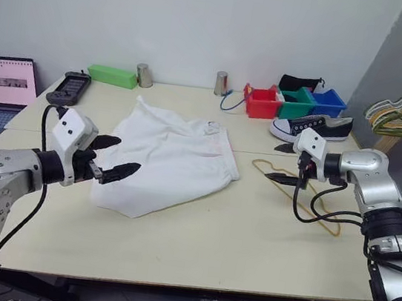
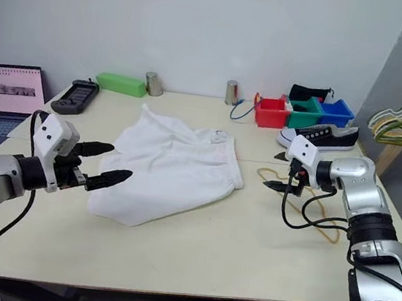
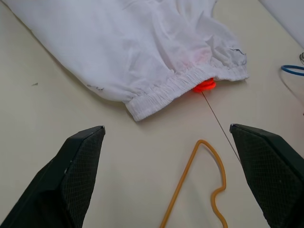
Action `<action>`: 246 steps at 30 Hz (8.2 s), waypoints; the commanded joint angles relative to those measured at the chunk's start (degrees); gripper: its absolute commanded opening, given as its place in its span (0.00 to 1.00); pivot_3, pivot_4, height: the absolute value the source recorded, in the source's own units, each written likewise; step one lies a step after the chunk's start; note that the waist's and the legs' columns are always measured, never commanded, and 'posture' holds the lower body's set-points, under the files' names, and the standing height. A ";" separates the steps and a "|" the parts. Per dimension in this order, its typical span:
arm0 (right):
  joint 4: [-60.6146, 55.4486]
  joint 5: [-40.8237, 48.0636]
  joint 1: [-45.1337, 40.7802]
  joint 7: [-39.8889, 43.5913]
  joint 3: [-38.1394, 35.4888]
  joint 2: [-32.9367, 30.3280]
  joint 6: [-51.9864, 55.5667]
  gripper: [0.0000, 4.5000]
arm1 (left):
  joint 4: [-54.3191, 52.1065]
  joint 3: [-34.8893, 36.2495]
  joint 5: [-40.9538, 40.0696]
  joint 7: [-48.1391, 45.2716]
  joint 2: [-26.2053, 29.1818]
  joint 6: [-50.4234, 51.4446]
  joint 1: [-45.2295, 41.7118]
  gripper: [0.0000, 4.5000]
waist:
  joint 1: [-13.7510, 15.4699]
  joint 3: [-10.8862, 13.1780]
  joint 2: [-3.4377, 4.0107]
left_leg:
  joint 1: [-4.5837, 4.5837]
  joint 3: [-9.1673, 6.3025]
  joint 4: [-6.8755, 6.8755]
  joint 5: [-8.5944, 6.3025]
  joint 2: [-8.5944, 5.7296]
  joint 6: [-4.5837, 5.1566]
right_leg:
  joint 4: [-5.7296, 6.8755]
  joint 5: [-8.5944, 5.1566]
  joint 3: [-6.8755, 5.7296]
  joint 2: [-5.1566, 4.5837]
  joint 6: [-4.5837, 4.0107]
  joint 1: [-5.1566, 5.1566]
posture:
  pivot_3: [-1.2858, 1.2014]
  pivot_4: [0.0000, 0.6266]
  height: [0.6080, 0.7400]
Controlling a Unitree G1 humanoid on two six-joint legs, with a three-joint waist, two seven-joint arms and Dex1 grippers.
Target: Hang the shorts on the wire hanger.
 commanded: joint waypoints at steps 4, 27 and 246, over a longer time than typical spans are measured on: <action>-1.73 0.03 -1.83 0.61 -0.86 0.02 -0.64 0.99 | 1.19 3.15 0.25 0.54 0.78 -2.44 -0.65 1.00 | -0.53 0.00 0.00 | 0.00 -0.01 0.01 0.00 0.00 0.00 | 0.02 0.02 -0.01 0.00 0.00 0.00 | 0.48 0.00 1.00; 19.78 -15.98 -9.39 -8.39 10.57 11.02 -23.50 0.99 | -2.68 -1.63 8.50 1.86 -2.67 -9.94 17.95 1.00 | -0.83 -0.07 0.01 | 0.28 0.23 0.02 0.04 0.37 0.07 | 0.21 0.29 0.09 0.30 -0.31 0.01 | 0.50 0.01 1.00; -24.40 -13.85 19.97 6.43 15.01 5.67 -0.94 0.00 | 4.45 -22.92 25.03 -20.58 22.65 -26.45 12.65 0.00 | -0.17 0.36 -0.43 | 1.90 2.96 0.99 -1.32 3.00 0.82 | 1.69 0.09 1.56 2.69 -1.94 -0.08 | 0.49 0.08 1.00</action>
